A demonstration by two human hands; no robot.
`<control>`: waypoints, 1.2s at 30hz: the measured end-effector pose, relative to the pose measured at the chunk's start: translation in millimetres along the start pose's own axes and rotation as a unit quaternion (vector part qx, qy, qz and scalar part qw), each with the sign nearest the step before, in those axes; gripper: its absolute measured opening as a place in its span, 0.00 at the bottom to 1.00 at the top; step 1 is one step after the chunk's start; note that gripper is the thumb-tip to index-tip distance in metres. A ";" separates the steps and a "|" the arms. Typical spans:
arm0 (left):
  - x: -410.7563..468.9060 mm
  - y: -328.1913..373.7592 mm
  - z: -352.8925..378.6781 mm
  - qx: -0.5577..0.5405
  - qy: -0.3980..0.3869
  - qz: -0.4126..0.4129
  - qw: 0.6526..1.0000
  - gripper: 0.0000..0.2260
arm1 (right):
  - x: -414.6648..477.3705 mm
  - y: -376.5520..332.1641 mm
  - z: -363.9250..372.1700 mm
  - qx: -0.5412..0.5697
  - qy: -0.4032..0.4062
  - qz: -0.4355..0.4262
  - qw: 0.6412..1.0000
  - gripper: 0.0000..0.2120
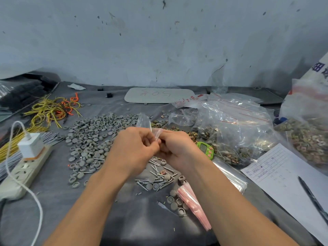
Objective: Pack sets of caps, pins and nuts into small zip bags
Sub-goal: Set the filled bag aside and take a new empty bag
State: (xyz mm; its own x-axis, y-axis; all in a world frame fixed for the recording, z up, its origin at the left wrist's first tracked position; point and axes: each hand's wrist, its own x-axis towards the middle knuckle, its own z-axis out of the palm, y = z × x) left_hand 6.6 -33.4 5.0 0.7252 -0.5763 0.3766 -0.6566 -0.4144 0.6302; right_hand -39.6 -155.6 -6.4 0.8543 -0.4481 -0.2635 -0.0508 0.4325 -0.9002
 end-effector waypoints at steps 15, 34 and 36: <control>1.8 -3.3 0.5 -0.025 0.018 -0.053 0.998 0.10 | -1.0 11.1 16.0 0.065 -0.016 -0.014 0.998 0.14; -6.6 -36.4 4.8 0.187 0.046 0.072 0.979 0.24 | -2.1 -5.6 3.3 -0.105 -0.083 -0.010 0.991 0.10; -5.6 -42.8 0.0 0.161 0.043 0.011 0.986 0.24 | 0.4 -9.1 -3.8 -0.136 0.008 -0.054 0.989 0.10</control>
State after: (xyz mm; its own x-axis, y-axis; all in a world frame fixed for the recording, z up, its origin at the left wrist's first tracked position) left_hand 30.6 -12.4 -24.1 0.7158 -0.5314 0.4530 -0.6942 -0.6123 0.3785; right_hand -40.8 -162.7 0.4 0.8545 -0.4926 -0.1649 -0.0991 0.1569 -0.9826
